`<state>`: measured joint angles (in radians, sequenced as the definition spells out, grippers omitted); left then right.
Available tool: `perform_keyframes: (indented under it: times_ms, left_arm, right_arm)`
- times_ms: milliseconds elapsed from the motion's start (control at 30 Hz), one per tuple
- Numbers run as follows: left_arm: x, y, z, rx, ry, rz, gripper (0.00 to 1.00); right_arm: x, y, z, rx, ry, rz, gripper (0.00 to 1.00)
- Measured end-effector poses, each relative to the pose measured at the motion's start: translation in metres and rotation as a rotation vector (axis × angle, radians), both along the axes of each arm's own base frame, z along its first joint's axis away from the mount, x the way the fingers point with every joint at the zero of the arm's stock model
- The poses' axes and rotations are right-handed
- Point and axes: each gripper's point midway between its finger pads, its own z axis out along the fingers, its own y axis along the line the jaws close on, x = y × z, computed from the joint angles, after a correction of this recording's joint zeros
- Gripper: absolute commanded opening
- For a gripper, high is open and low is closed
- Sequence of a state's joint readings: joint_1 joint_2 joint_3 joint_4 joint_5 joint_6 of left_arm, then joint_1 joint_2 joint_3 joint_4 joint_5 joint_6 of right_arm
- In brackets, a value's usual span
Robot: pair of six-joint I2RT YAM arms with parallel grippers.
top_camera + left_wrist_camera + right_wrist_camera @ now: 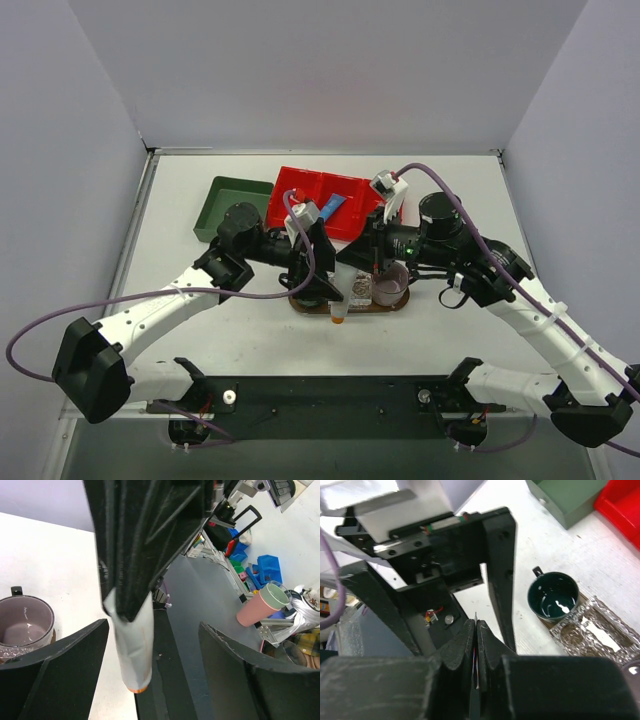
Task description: Prepare toiletry sets of a toothbrush and toothpaste on the tray
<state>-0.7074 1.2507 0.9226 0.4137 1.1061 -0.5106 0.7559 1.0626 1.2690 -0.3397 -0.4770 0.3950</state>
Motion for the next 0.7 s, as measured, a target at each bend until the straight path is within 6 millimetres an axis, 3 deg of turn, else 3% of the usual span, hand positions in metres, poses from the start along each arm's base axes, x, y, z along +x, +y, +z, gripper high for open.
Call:
perform_keyframes:
  times_ms: [100,133,200,233,367,467,633,700]
  left_arm:
    - [-0.002,-0.001,-0.003,0.010,0.010,-0.011,0.75]
    - [-0.002,-0.002,-0.004,0.012,0.012,-0.014,0.63]
    - [-0.005,-0.004,-0.007,0.020,0.023,-0.024,0.52]
    - [-0.007,-0.006,-0.008,0.024,0.027,-0.034,0.41]
    - [-0.014,-0.012,-0.013,0.038,0.041,-0.077,0.17]
    - [-0.015,-0.012,-0.013,0.037,0.040,-0.079,0.07]
    - [-0.016,-0.013,-0.013,0.038,0.040,-0.085,0.03]
    - [-0.016,-0.013,-0.015,0.046,0.048,-0.086,0.03]
  right_arm:
    - [-0.005,0.006,0.007,0.028,-0.011,0.029,0.00]
    - [-0.007,0.009,0.009,0.039,-0.015,0.041,0.00]
    - [-0.009,0.011,0.011,0.047,-0.017,0.051,0.00]
    - [-0.010,0.012,0.012,0.049,-0.017,0.053,0.00]
    - [-0.012,0.012,0.009,0.042,-0.007,0.054,0.00]
    - [-0.010,0.011,0.009,0.041,-0.007,0.043,0.00]
    - [-0.010,0.007,0.010,0.038,-0.016,0.021,0.31]
    - [-0.009,0.003,0.012,0.037,-0.026,0.004,0.39]
